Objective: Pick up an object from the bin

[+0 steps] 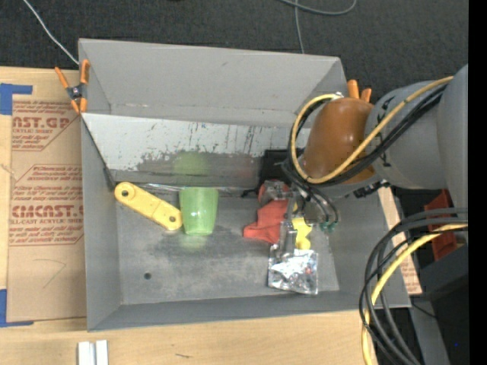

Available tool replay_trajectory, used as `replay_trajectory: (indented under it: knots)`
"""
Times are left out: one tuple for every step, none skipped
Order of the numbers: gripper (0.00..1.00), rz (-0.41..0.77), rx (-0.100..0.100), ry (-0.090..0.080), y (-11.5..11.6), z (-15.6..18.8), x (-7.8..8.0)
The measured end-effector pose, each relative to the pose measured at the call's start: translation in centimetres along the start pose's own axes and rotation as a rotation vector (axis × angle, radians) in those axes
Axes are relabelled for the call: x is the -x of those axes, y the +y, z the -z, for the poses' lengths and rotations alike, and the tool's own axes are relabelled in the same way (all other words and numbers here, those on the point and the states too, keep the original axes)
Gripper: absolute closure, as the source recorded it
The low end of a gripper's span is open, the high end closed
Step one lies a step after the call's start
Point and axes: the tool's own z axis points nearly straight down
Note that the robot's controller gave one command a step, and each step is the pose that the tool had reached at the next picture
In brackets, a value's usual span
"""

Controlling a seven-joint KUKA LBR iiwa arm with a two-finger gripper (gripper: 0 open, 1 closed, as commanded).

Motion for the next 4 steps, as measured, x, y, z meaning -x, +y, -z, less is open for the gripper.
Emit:
replay_trajectory:
  knots:
    - [1.00, 0.031, 0.005, 0.001, 1.8, 0.0, -5.2]
    - [1.00, 0.031, 0.005, 0.001, 1.8, 0.0, -5.2]
    - [1.00, 0.055, 0.005, 0.001, 2.4, 0.5, -4.8]
    - [1.00, 0.066, 0.004, 0.001, 2.2, 3.3, -5.7]
